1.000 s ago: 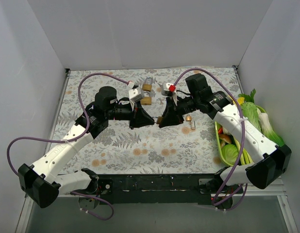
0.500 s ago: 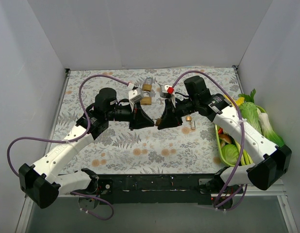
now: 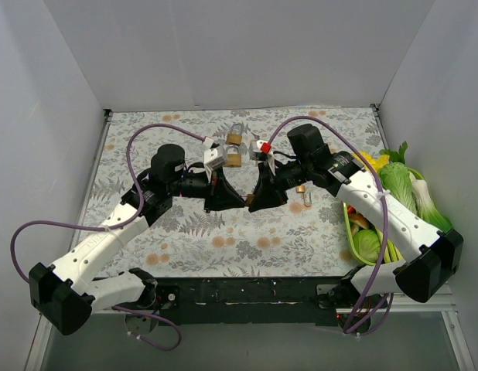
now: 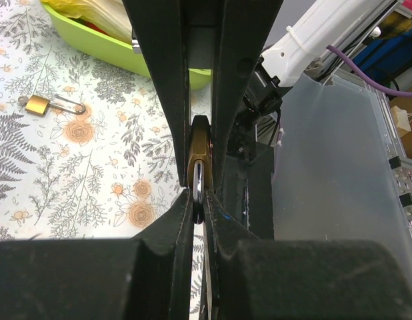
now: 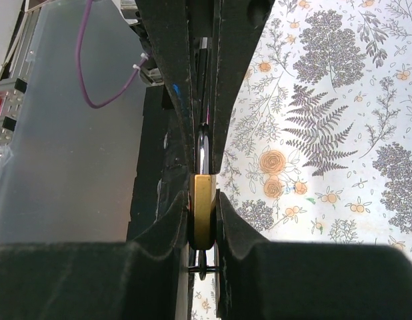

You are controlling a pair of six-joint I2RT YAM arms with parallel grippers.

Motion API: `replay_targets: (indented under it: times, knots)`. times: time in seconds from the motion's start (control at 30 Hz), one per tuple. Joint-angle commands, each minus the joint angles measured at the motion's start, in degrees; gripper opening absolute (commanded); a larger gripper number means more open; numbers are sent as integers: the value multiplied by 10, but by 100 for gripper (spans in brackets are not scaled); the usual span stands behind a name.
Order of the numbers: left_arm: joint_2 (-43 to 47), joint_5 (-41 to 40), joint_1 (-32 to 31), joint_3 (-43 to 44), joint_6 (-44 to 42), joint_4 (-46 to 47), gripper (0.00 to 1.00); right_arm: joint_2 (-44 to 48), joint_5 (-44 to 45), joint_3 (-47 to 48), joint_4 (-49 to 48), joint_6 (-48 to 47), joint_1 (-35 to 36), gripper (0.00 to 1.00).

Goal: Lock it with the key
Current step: Lock the lock.

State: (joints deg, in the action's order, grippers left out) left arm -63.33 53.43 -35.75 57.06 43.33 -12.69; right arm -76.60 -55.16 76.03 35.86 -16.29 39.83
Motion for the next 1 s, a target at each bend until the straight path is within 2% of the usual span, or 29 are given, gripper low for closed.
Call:
replay_targets:
  times: [0.0,0.23,0.33,0.37,0.5,0.57,0.6,0.63,0.83,0.97]
  knots:
    - [-12,-16,-45,6,-11,59,0,-16,-63,20,-187,7,60,1]
    - [34,-50,27,15,-37,-17,0,-7,-60,2,-156,57,-12,1]
    - [35,-66,53,26,-19,-24,9,-7,-51,-13,-145,85,-39,1]
    - [33,-68,59,29,-7,-23,20,-4,-44,-22,-150,95,-43,1]
    - [26,-85,88,31,79,15,36,26,-17,-87,-279,194,-73,1]
    - [21,-90,94,29,126,44,46,26,-17,-102,-309,242,-78,1]
    - [18,-90,95,27,137,52,55,23,-18,-103,-322,253,-79,1]
    - [15,-90,96,28,147,64,58,22,-20,-105,-341,275,-78,1]
    - [-2,-49,97,17,185,113,62,32,-40,-142,-457,349,-79,1]
    - [-8,-26,97,5,213,157,59,42,-57,-163,-505,397,-77,1]
